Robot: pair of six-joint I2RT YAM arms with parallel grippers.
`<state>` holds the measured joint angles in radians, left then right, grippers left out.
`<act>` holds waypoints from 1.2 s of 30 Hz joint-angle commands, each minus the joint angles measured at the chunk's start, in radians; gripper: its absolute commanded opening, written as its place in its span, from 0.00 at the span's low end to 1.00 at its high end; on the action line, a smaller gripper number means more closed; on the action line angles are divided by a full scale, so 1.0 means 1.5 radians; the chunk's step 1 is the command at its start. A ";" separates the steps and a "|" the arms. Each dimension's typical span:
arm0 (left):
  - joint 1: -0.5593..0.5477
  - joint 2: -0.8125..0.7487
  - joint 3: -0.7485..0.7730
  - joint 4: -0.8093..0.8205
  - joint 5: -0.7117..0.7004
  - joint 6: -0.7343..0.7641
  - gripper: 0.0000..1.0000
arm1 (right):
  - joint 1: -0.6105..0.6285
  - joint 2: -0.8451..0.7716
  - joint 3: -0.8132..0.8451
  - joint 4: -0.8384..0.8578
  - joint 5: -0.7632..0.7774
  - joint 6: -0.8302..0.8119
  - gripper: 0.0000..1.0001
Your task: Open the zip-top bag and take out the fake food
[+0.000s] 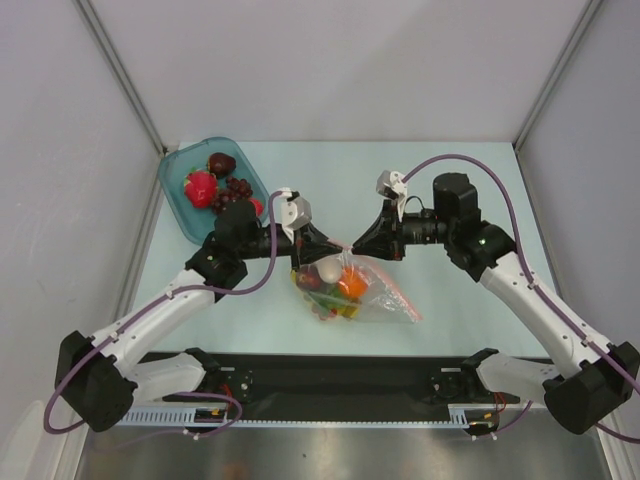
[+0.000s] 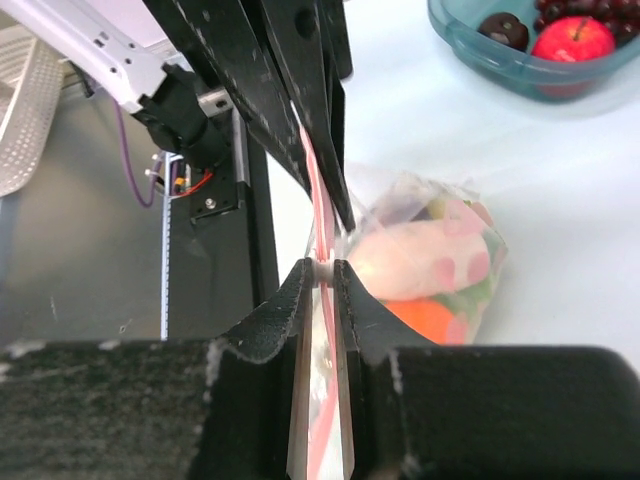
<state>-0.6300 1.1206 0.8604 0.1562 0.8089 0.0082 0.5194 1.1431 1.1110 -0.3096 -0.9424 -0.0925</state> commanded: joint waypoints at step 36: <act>0.050 -0.053 -0.059 0.150 -0.417 0.080 0.00 | 0.060 -0.160 0.049 -0.258 0.340 0.053 0.02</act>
<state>-0.5915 1.0748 0.8326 0.1986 0.0349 0.0425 0.5938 0.9409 1.1393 -0.6235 -0.4412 -0.0257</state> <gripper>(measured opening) 0.006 0.151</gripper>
